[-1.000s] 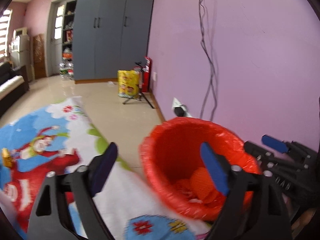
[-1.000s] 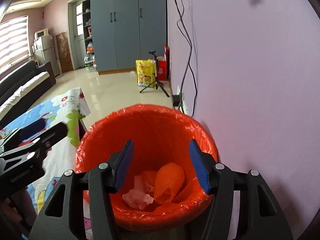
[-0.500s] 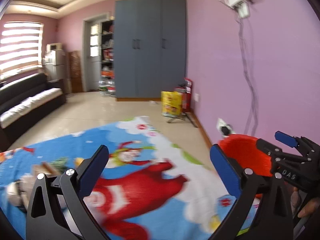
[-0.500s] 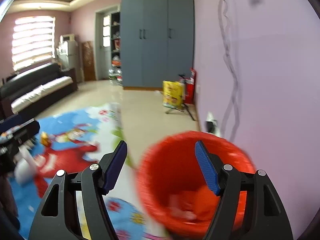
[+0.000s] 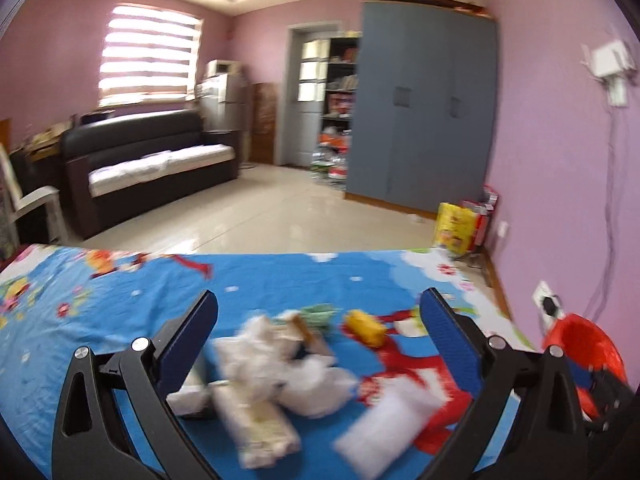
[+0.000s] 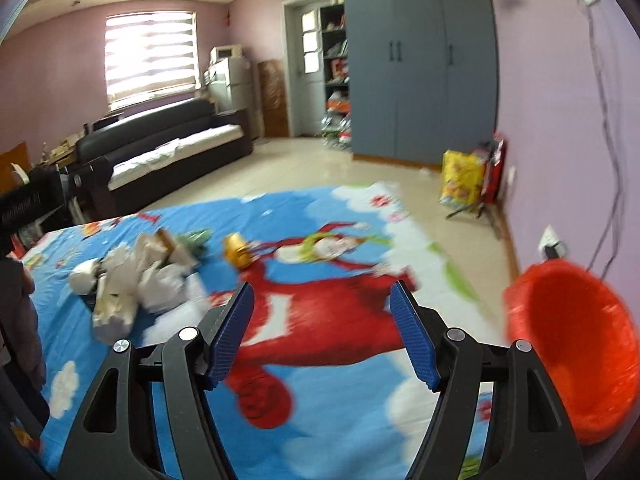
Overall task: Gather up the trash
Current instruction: 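Move both tools back over the trash on the bed, then grasp the white foam block with the right tool while the left tool grasps a white paper wrapper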
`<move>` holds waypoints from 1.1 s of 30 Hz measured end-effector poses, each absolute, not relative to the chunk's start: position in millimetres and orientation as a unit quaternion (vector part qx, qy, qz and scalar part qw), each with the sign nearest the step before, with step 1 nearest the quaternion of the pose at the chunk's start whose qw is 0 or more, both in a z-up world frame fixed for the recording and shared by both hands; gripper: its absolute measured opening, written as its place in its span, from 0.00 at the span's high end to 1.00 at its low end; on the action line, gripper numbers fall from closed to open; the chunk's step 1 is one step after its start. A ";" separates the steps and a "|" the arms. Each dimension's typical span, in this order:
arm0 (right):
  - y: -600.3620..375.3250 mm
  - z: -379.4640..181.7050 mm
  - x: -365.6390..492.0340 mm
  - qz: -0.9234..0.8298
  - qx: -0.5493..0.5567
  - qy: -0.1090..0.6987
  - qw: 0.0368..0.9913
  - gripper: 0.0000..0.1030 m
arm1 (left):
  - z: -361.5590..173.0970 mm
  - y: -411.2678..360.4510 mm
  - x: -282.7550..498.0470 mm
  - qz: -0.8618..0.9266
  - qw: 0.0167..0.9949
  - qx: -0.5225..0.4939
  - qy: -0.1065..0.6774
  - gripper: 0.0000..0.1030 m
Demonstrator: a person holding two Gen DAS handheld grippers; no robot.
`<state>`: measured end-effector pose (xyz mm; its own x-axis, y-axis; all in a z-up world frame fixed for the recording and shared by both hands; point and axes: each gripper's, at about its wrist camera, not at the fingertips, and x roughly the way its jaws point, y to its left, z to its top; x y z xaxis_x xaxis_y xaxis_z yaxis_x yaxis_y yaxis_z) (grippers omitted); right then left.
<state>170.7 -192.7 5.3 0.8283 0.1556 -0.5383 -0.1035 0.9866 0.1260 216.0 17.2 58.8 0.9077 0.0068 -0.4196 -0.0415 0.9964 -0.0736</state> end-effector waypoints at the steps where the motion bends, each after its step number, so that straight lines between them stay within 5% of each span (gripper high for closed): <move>1: -183.4 0.5 174.9 0.075 0.057 0.295 0.951 0.35 | 59.3 24.1 216.1 0.019 0.974 -0.047 0.219 0.06; 20: -80.0 -44.6 218.8 0.069 0.037 0.406 0.911 0.20 | 35.3 90.9 209.1 0.062 0.967 -0.028 0.248 0.07; 26: -88.8 -47.7 221.2 0.102 0.062 0.410 0.904 0.30 | 24.3 77.5 207.3 0.039 0.962 -0.023 0.270 0.08; 33: -115.0 -26.1 204.7 0.090 0.057 0.357 0.928 0.33 | -4.5 67.5 208.8 0.042 0.947 -0.044 0.314 0.25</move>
<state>204.7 -115.0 -26.1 0.7287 0.2086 -0.6523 -0.1265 0.9771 0.1712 208.8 67.5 -4.5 0.7988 0.0531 -0.5992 -0.1078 0.9926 -0.0558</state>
